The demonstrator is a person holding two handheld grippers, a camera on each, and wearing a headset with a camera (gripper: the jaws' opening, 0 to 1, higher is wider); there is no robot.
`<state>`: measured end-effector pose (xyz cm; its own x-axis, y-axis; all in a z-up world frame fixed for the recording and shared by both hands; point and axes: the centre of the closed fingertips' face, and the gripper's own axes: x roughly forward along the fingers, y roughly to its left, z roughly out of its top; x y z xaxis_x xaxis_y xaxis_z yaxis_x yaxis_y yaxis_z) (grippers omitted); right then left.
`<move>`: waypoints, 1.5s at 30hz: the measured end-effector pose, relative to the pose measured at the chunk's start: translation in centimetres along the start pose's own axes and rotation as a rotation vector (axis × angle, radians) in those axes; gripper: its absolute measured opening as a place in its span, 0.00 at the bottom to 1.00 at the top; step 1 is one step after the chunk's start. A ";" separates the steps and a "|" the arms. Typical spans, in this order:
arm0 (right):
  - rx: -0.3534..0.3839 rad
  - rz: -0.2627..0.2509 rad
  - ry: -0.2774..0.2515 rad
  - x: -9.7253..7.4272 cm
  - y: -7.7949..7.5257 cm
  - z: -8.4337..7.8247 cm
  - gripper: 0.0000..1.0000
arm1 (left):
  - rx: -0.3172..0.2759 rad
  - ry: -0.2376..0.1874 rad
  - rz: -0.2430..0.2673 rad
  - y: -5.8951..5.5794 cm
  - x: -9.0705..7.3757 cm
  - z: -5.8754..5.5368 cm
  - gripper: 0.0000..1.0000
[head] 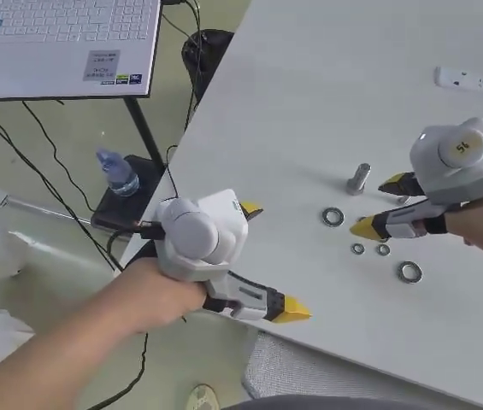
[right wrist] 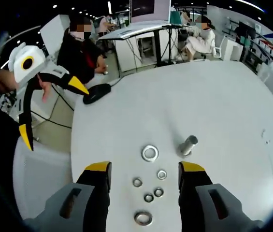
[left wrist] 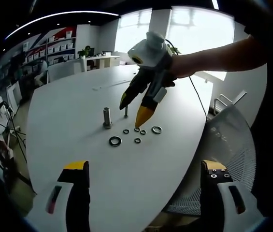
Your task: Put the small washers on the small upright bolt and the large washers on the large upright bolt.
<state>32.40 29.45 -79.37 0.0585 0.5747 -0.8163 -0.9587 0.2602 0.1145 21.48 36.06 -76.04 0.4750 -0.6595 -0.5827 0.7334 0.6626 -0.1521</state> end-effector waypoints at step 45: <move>-0.185 -0.052 0.224 7.0 -0.9 -1.6 0.37 | 0.006 -0.013 -0.008 -0.7 0.4 -0.3 0.94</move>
<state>33.18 32.02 -86.12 0.0655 0.3731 -0.9255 -0.9917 0.1270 -0.0190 20.99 35.47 -76.40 0.4755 -0.6691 -0.5712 0.7401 0.6552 -0.1515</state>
